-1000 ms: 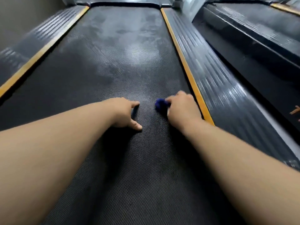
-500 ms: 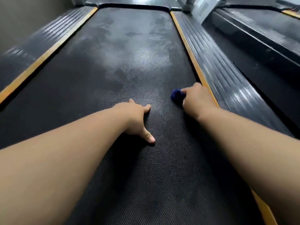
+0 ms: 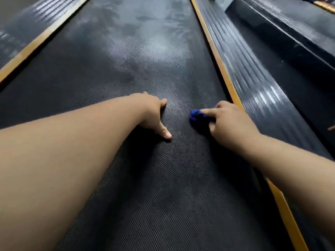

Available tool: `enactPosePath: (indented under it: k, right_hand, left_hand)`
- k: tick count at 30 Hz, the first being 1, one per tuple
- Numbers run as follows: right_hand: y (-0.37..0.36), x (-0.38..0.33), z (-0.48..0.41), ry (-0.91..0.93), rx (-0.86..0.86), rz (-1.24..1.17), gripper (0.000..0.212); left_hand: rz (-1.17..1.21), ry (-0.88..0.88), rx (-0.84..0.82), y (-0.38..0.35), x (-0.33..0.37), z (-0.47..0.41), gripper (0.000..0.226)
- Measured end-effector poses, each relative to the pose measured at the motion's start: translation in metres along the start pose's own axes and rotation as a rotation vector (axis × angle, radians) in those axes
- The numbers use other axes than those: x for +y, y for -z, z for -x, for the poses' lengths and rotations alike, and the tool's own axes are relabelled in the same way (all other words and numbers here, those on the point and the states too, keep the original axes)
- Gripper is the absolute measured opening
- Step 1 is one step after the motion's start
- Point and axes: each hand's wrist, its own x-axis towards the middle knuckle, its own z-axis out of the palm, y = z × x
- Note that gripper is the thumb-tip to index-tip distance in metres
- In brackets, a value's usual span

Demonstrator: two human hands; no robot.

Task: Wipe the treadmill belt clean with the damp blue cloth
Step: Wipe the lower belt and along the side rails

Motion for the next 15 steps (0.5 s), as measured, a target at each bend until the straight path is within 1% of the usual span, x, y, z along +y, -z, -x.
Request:
enactPosePath:
  k: [4, 6, 7, 9, 11, 13, 15]
  right_hand:
    - [-0.007, -0.003, -0.023, -0.192, 0.038, -0.043, 0.038]
    - [-0.006, -0.015, -0.004, -0.23, 0.043, -0.047, 0.035]
    - [-0.005, -0.019, 0.017, -0.22, 0.043, -0.051, 0.035]
    - [-0.002, -0.026, 0.065, -0.127, 0.051, -0.076, 0.034]
    - [0.007, -0.027, 0.097, -0.036, -0.019, -0.11, 0.033]
    - [0.016, -0.018, 0.087, -0.006, -0.078, -0.097, 0.034]
    - [0.019, -0.009, 0.059, -0.066, -0.1, -0.044, 0.035]
  left_hand:
    - [0.069, 0.012, 0.031, -0.01, -0.003, 0.005, 0.117]
    - [0.119, 0.028, 0.085, -0.021, -0.002, 0.013, 0.11]
    - [0.133, 0.027, 0.098, -0.027, 0.0, 0.02, 0.104]
    - [0.149, 0.028, 0.097, -0.04, 0.002, 0.039, 0.096]
    - [0.191, 0.036, 0.041, -0.05, 0.002, 0.063, 0.093]
    - [0.21, 0.049, -0.004, -0.054, 0.003, 0.089, 0.094]
    - [0.208, 0.062, -0.047, -0.059, 0.007, 0.109, 0.096]
